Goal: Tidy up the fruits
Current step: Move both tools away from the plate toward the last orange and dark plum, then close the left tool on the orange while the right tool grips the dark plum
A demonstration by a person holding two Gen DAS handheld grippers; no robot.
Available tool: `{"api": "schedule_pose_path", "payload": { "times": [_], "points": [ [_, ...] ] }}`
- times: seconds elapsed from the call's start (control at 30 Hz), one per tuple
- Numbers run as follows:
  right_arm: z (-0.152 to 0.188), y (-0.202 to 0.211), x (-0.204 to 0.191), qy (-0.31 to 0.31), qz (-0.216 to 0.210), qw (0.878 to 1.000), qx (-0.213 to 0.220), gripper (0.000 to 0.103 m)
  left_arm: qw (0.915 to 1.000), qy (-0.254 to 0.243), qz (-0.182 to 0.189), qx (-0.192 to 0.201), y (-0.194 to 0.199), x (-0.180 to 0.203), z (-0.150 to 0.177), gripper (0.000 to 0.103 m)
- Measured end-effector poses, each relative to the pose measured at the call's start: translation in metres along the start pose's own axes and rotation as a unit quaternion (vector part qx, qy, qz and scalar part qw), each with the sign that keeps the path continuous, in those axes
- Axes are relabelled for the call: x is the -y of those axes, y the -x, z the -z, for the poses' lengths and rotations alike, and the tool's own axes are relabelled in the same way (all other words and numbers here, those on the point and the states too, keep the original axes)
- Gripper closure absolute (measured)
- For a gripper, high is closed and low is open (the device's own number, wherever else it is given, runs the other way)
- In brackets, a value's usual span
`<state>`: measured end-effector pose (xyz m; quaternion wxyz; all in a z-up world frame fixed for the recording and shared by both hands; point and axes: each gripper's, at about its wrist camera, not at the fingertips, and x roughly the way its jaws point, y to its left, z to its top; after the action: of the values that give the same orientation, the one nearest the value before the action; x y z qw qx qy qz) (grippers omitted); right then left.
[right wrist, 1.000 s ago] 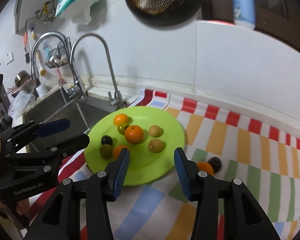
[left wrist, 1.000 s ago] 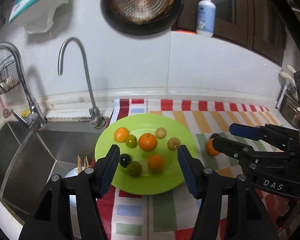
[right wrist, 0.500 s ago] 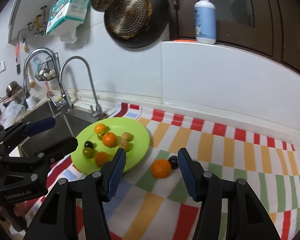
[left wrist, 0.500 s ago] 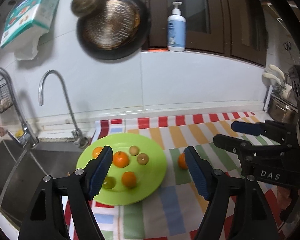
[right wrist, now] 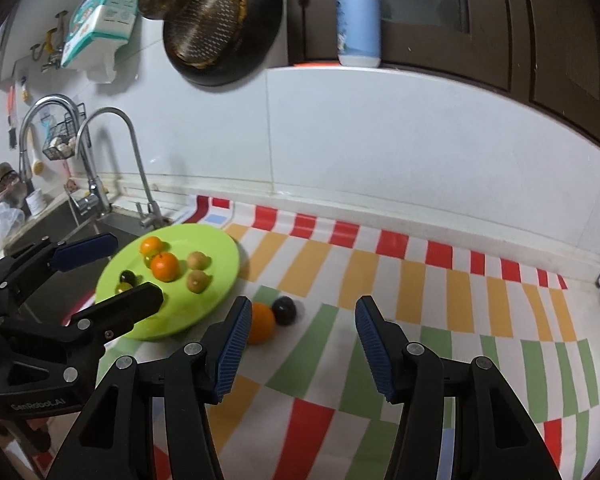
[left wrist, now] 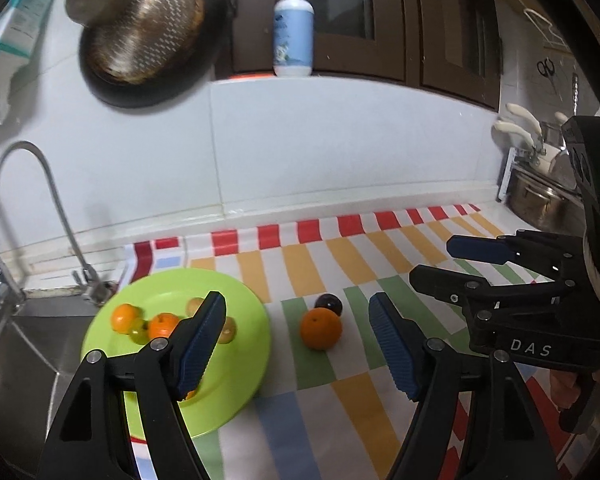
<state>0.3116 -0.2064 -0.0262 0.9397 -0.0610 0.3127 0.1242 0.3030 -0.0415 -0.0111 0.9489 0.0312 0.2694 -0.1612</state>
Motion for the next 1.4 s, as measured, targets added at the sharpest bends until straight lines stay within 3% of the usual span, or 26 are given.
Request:
{"api": "schedule_pose_path", "payload": {
  "times": [0.17, 0.43, 0.7, 1.03, 1.27, 1.4],
  "points": [
    [0.007, -0.017, 0.011, -0.007, 0.003, 1.000, -0.017, 0.048, 0.9995, -0.001, 0.017, -0.025, -0.024, 0.003, 0.005, 0.031],
    [0.014, -0.044, 0.021, -0.004, 0.000, 0.999, -0.043, 0.048, 0.9962, 0.014, 0.044, -0.074, -0.063, 0.000, 0.012, 0.044],
    [0.024, -0.067, 0.029, -0.012, -0.005, 0.998, -0.067, 0.048, 0.9915, 0.011, 0.055, -0.118, -0.094, 0.002, 0.018, 0.050],
    [0.031, -0.081, 0.033, -0.019, -0.005, 0.997, -0.081, 0.048, 0.9870, 0.022, 0.073, -0.141, -0.114, -0.002, 0.021, 0.061],
    [0.031, -0.087, 0.033, -0.019, -0.010, 0.996, -0.084, 0.048, 0.9865, 0.031, 0.077, -0.141, -0.113, -0.003, 0.021, 0.063],
    [0.030, -0.089, 0.029, -0.019, -0.016, 0.996, -0.085, 0.048, 0.9907, 0.018, 0.048, -0.126, -0.100, -0.005, 0.013, 0.063]
  ]
}}
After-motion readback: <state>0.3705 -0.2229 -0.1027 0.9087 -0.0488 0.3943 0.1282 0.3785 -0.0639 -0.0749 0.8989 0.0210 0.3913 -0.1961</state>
